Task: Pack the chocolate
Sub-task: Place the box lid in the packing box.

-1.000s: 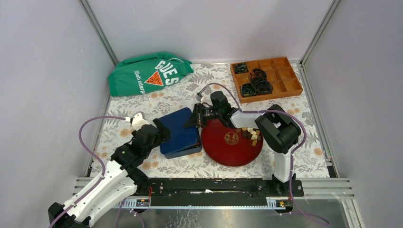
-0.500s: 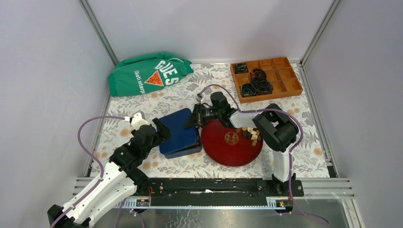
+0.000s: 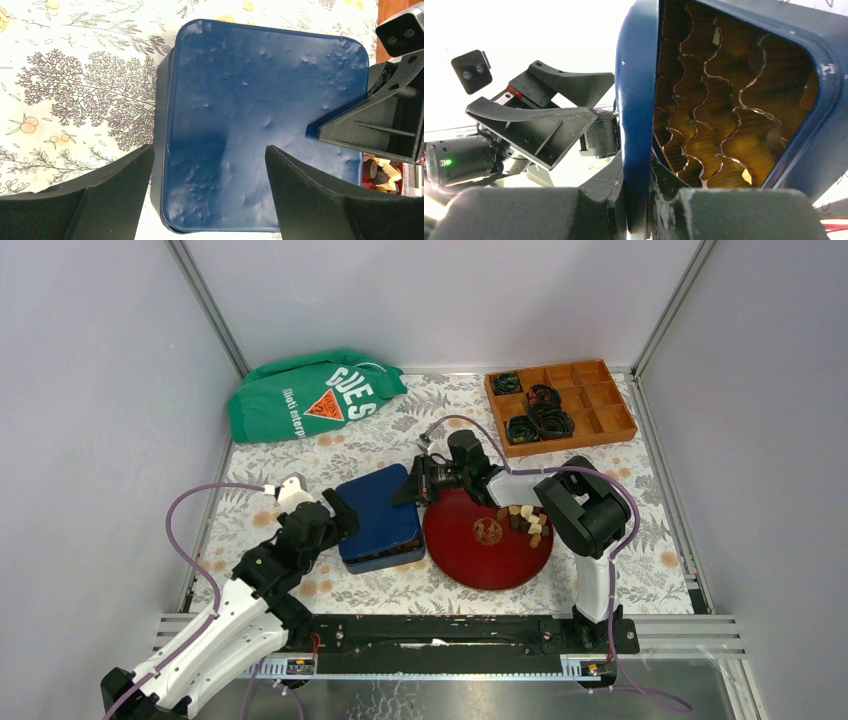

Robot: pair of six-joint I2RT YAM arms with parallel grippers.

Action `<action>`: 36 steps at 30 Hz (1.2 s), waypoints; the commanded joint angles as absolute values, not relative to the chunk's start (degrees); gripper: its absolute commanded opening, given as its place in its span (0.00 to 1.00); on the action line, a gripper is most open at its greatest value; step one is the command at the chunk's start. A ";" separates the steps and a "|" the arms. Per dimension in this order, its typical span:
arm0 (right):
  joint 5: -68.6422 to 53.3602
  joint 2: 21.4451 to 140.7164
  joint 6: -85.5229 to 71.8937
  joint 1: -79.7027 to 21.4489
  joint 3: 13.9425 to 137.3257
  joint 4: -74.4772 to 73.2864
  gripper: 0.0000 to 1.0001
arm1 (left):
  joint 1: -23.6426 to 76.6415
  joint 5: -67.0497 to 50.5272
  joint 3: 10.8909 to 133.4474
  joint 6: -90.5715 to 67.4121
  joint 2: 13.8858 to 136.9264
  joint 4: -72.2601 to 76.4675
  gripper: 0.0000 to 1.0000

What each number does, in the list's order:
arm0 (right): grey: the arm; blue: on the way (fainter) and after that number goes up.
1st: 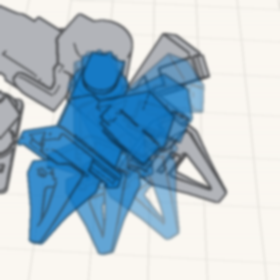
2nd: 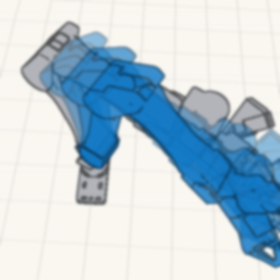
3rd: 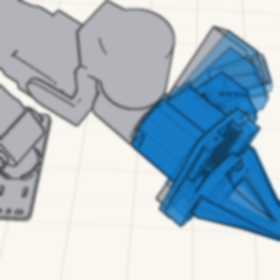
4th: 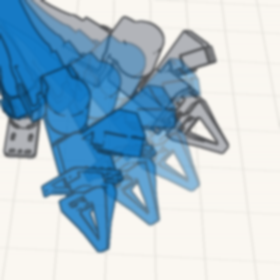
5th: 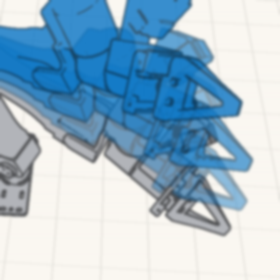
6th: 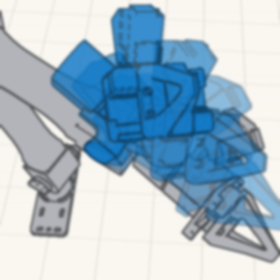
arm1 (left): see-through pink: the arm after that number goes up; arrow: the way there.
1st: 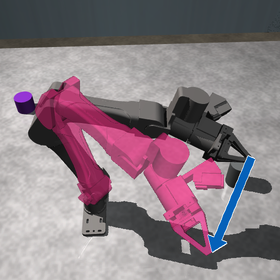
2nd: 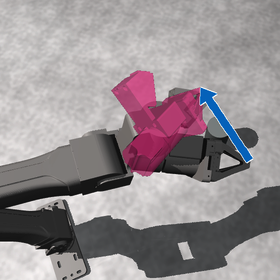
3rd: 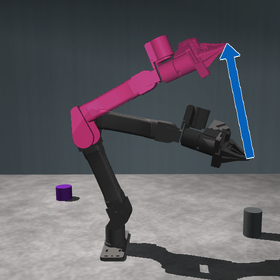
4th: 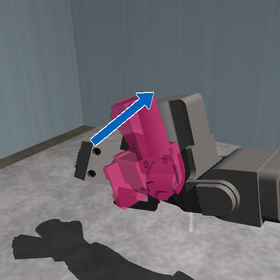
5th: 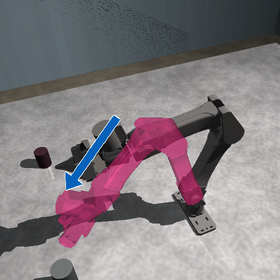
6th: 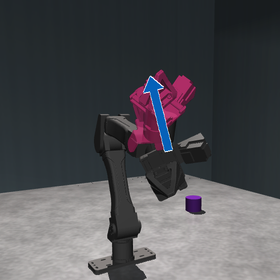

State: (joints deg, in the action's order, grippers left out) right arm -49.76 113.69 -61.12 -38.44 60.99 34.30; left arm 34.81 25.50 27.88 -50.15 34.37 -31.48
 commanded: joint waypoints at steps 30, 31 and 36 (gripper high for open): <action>-54.16 114.77 -60.01 -37.84 62.87 35.94 0.08 | 34.45 26.70 26.40 -51.17 35.74 -28.17 0.82; -54.23 114.85 -59.72 -37.80 62.77 35.76 0.08 | 34.45 26.66 26.17 -51.41 35.95 -28.07 0.82; -54.36 115.44 -58.12 -37.66 62.83 34.30 0.11 | 34.45 25.77 25.46 -52.12 37.48 -26.91 0.79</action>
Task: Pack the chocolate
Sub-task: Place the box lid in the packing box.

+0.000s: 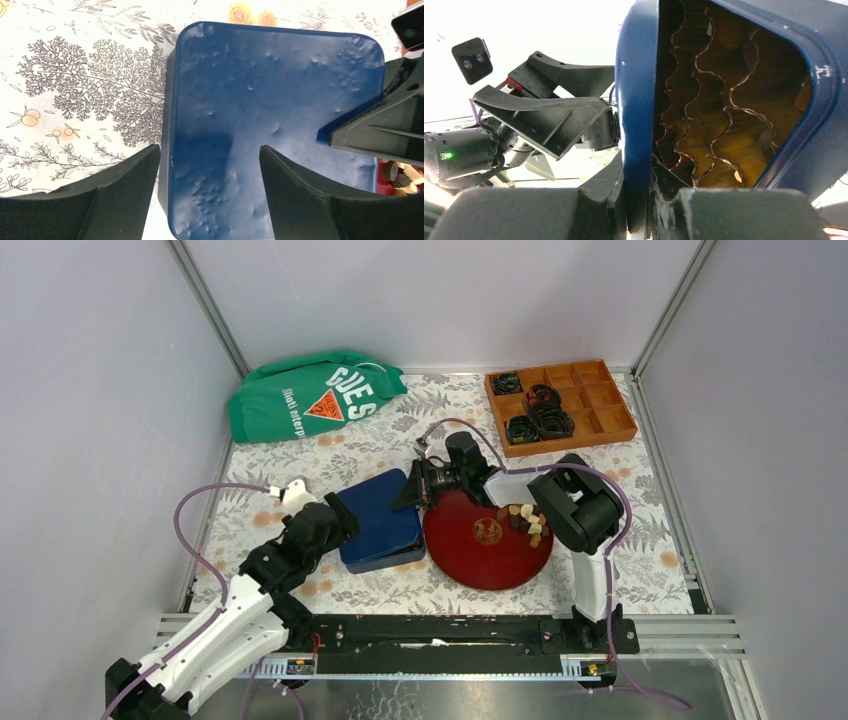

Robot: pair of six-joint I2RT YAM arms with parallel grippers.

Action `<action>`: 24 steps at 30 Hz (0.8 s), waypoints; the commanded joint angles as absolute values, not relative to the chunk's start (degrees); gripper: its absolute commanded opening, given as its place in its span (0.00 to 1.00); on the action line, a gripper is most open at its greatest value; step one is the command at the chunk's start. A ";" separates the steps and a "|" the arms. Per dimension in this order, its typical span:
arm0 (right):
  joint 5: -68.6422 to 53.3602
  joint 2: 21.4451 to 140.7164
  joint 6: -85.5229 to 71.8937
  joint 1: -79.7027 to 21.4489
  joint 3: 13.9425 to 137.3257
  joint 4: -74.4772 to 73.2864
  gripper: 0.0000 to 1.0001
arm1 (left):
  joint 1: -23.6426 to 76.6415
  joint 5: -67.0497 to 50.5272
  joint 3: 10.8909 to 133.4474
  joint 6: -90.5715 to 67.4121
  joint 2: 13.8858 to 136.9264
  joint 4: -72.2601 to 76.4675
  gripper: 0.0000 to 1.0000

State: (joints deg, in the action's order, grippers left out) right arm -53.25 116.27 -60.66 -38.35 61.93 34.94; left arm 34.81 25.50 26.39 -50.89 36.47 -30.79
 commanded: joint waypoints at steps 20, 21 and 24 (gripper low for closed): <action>-53.98 116.28 -51.53 -36.52 64.31 26.62 0.21 | 33.39 22.08 23.99 -54.12 43.56 -24.87 0.70; -53.91 116.25 -50.99 -36.55 64.45 26.02 0.22 | 33.40 22.06 23.99 -54.15 43.82 -24.87 0.70; -53.56 115.87 -48.79 -36.52 65.10 23.17 0.29 | 33.22 21.99 24.18 -54.29 44.54 -25.05 0.68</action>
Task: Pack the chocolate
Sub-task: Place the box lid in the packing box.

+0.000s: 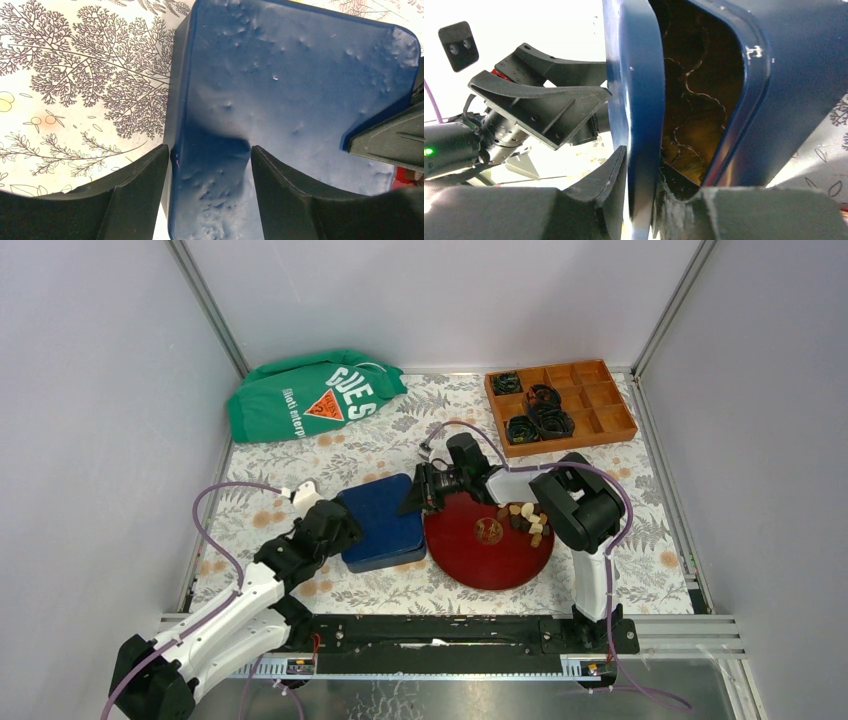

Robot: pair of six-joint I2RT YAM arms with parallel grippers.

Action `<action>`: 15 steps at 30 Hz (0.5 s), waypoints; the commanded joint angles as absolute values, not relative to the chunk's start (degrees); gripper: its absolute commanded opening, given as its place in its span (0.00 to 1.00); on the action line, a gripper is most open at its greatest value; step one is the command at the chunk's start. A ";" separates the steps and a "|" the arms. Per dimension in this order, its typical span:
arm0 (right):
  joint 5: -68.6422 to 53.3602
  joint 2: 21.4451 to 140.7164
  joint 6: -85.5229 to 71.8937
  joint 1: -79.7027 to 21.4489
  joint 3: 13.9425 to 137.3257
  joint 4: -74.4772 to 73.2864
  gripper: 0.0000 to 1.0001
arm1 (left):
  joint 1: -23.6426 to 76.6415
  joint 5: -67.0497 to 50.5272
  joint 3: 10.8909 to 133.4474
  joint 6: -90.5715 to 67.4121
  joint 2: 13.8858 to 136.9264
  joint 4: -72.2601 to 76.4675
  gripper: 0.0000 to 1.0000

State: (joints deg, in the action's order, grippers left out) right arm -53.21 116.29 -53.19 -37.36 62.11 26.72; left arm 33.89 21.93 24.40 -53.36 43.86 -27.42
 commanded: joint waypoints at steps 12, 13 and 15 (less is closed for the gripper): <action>-50.90 112.96 -37.75 -35.20 68.60 11.01 0.36 | 32.70 21.86 24.29 -54.11 45.64 -24.84 0.68; -50.59 112.56 -36.66 -34.85 68.76 9.95 0.37 | 32.60 21.66 24.26 -53.99 45.76 -24.73 0.68; -49.97 111.69 -34.65 -34.38 69.02 8.02 0.40 | 32.52 21.41 24.26 -53.72 46.02 -24.46 0.68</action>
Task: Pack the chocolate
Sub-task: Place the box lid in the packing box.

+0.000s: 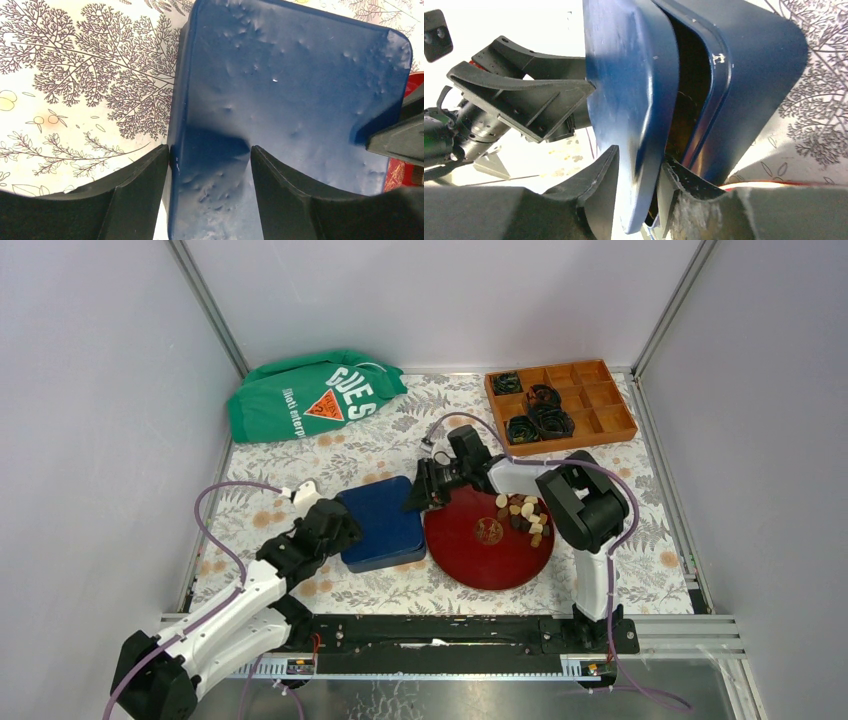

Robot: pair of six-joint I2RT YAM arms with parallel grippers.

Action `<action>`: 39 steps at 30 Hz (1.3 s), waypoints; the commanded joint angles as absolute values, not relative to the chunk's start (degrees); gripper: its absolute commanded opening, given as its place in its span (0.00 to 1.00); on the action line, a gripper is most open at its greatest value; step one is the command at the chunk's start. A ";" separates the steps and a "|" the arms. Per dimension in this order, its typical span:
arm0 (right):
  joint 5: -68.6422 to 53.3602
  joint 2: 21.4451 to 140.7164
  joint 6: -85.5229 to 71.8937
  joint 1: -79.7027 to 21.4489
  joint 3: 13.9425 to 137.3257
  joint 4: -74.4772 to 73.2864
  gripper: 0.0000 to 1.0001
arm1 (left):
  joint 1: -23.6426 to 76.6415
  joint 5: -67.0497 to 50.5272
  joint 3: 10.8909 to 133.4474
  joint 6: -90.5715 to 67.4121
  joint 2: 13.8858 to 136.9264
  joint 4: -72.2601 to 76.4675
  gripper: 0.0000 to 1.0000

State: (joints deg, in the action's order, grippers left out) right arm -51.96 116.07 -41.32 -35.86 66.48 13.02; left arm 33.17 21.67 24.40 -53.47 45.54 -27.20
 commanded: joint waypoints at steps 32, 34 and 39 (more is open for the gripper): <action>-40.98 115.32 -14.10 -37.80 78.32 -13.95 0.42 | 31.65 16.62 23.47 -52.18 47.72 -20.89 0.70; -39.98 115.32 -13.31 -37.80 78.47 -15.05 0.34 | 31.64 16.62 23.38 -52.40 47.64 -21.13 0.70; -38.52 115.44 -10.65 -37.86 78.79 -17.87 0.27 | 31.64 16.94 23.46 -52.81 48.08 -21.66 0.70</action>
